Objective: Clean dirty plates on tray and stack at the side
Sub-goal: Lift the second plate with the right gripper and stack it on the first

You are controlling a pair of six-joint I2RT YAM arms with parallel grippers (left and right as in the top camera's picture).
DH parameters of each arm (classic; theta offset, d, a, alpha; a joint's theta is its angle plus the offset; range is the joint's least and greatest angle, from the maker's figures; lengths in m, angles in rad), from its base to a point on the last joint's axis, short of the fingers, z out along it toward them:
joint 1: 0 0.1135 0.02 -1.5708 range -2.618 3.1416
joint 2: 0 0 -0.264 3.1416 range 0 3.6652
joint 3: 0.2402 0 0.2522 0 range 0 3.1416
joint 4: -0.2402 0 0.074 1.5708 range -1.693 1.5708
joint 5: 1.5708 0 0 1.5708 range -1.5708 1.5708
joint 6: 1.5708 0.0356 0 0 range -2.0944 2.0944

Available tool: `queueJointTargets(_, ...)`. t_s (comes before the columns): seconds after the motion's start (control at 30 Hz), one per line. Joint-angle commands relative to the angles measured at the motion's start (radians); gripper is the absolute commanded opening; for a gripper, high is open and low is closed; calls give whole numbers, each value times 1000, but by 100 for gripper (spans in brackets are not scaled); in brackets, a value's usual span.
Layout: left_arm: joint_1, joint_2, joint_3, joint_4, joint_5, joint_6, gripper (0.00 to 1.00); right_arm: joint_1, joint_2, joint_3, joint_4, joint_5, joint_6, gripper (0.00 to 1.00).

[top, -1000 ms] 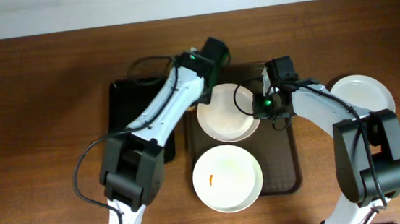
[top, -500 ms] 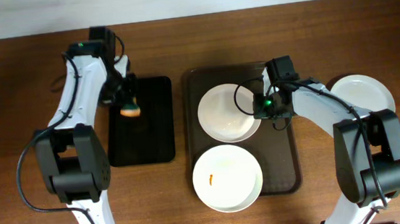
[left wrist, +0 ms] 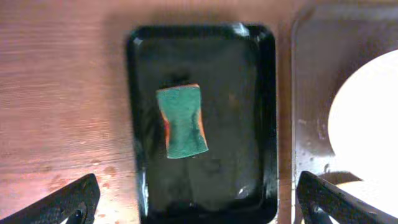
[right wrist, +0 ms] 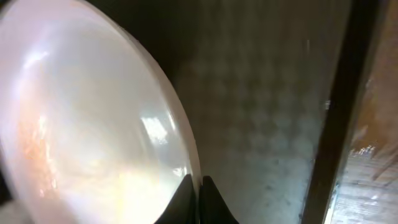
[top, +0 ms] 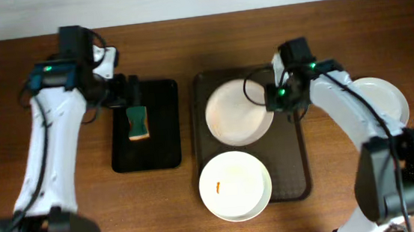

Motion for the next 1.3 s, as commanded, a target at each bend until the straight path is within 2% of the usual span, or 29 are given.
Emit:
queueJointTargets(0.0, 90, -104, 9, -1, 7, -75, 100, 69, -75, 101, -14, -71, -26, 4)
queueJointTargets(0.13, 278, -231, 9, -20, 10, -96, 100, 284, -56, 117, 127, 20, -24, 4)
queueJointTargets(0.3, 376, -271, 9, -94, 10, -96, 100, 486, 61, 117, 429, 180, -26, 4)
queueJointTargets(0.4, 375, -270, 9, -118, 10, -96, 100, 552, 156, 117, 620, 226, -194, 4)
queueJointTargets(0.63, 375, -270, 9, -118, 10, -96, 100, 645, 78, 118, 690, 494, -429, 4)
queueJointTargets(0.83, 375, -270, 9, -118, 10, -96, 100, 761, 56, 118, 783, 926, -585, 4)
queueJointTargets(0.93, 375, -270, 9, -118, 10, -96, 100, 818, 56, 118, 853, 1032, -665, 4)
queueJointTargets(1.17, 375, -270, 9, -118, 10, -96, 100, 833, 56, 118, 888, 1082, -658, 4)
queueJointTargets(1.2, 375, -270, 9, -118, 10, -96, 100, 830, 56, 118, 863, 1082, -609, 4)
queueJointTargets(1.27, 375, -270, 9, -118, 10, -96, 100, 811, 56, 118, 722, 1077, -407, 4)
